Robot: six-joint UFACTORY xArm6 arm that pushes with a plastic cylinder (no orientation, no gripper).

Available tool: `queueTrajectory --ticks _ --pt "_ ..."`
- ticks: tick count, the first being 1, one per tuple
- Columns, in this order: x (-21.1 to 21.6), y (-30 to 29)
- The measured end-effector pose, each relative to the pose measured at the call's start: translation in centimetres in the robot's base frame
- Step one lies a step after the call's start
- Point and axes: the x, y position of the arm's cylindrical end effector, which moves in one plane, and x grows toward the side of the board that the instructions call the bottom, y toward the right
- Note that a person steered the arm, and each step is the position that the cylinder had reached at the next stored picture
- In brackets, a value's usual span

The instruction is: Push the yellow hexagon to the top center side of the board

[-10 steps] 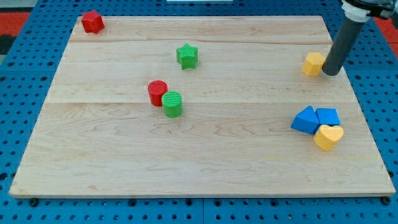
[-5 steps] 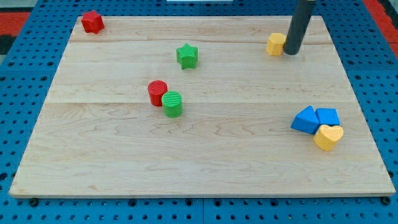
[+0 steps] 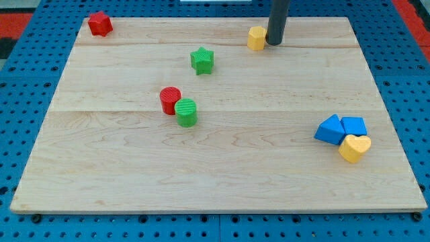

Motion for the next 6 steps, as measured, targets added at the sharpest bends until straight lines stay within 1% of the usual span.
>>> queueTrajectory --ticks 1,2,3,6 --pt "1.2 -1.1" --pt "0.4 -3.6" --pt "-2.2 -4.1" --pt "-6.5 -3.7"
